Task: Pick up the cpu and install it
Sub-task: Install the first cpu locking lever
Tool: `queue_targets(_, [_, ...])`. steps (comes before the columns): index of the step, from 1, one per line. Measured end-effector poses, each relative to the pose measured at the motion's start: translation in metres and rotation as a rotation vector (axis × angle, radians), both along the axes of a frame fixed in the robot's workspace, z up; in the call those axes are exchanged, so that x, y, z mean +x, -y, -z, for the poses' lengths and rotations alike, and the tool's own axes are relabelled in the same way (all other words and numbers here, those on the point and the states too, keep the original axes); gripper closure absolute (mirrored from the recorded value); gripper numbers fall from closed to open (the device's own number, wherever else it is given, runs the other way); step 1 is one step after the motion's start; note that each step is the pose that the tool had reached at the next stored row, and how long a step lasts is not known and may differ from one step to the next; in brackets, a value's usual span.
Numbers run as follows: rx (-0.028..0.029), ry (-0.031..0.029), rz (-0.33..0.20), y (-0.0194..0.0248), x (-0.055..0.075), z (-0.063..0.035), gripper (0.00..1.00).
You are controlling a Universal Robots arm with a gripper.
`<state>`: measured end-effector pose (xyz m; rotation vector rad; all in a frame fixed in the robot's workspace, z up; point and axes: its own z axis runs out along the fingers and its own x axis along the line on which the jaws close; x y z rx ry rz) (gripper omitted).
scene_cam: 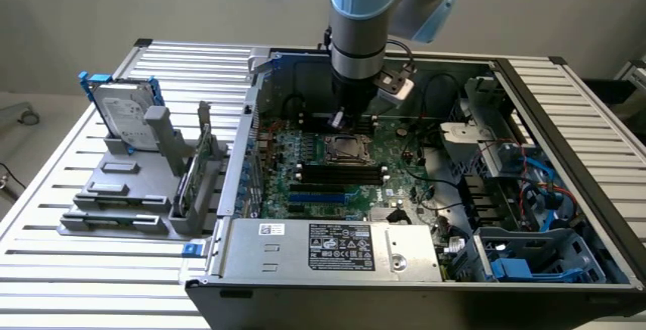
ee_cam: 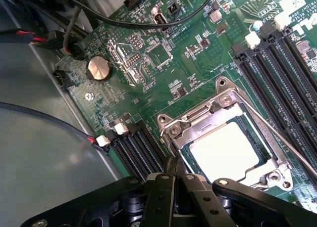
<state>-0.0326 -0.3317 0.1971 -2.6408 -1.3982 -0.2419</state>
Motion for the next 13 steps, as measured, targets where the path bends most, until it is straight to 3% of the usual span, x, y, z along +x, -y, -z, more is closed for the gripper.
queue_targets(13, [0.0002, 0.0, 0.0, 0.0002, 0.0025, 0.0015, 0.89])
